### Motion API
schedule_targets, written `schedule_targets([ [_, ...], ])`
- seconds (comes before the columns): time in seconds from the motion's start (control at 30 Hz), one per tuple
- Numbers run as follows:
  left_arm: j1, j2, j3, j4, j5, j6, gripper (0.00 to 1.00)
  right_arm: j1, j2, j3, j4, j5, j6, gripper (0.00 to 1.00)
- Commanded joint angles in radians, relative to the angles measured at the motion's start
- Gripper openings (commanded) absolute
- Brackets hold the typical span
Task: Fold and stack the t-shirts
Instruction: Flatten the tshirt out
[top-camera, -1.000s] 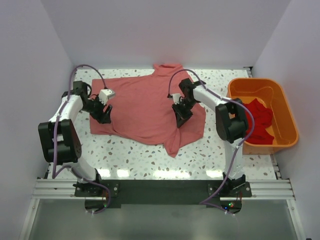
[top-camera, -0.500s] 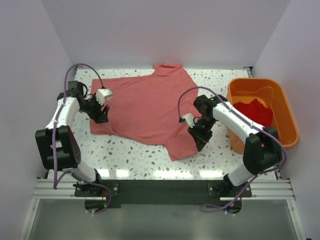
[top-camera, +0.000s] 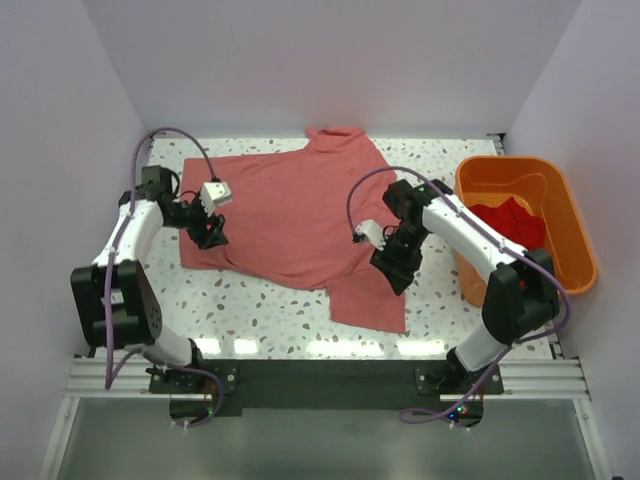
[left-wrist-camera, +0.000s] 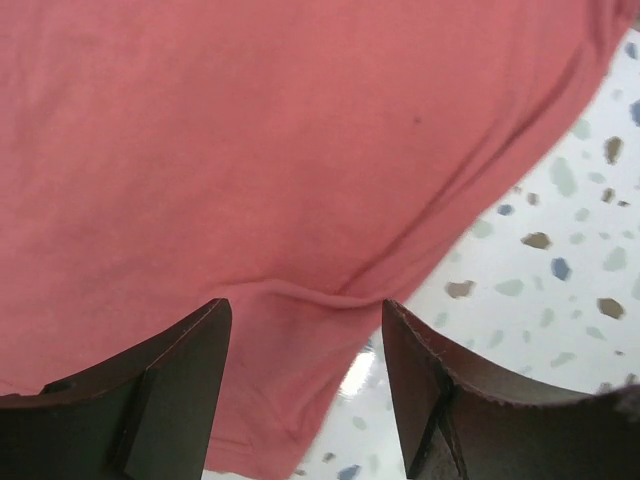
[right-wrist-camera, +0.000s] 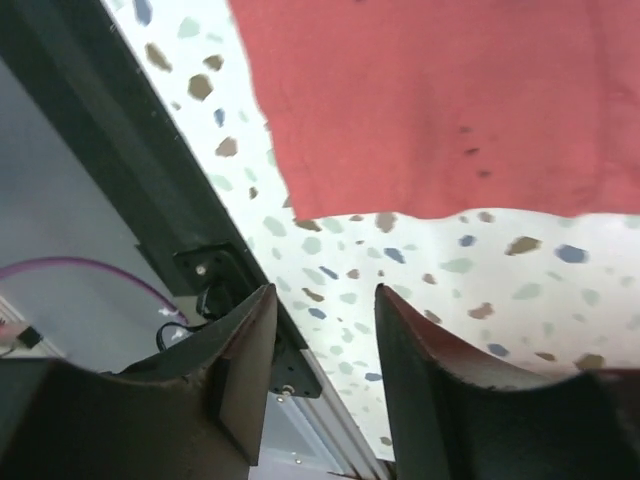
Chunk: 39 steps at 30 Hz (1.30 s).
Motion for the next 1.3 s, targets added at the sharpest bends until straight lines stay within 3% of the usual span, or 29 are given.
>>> schedule_targets([
  [0.0, -0.006, 0.176, 0.166, 0.021, -0.073, -0.094, 0.66, -0.002, 0.073, 0.082, 0.082, 0.07, 0.109, 0.45],
  [0.17, -0.013, 0.331, 0.291, -0.033, -0.174, -0.127, 0.66, -0.002, 0.226, 0.188, 0.188, 0.127, 0.195, 0.41],
  [0.4, -0.046, 0.385, 0.272, -0.001, -0.276, -0.164, 0.67, -0.001, 0.374, 0.265, 0.266, 0.192, 0.26, 0.41],
  [0.87, -0.06, 0.422, 0.246, 0.023, -0.303, -0.186, 0.38, -0.008, 0.461, 0.314, 0.26, 0.222, 0.263, 0.4],
  [0.97, -0.06, 0.413, 0.228, 0.039, -0.303, -0.189, 0.39, -0.01, 0.47, 0.305, 0.268, 0.231, 0.263, 0.4],
  [1.1, -0.06, 0.413, 0.225, 0.079, -0.315, -0.216, 0.52, -0.01, 0.48, 0.3, 0.268, 0.23, 0.264, 0.4],
  [1.2, -0.06, 0.43, 0.24, 0.108, -0.345, -0.249, 0.52, -0.01, 0.483, 0.296, 0.267, 0.227, 0.266, 0.4],
  [1.27, -0.06, 0.454, 0.261, 0.094, -0.349, -0.255, 0.44, -0.008, 0.481, 0.293, 0.267, 0.225, 0.266, 0.4],
])
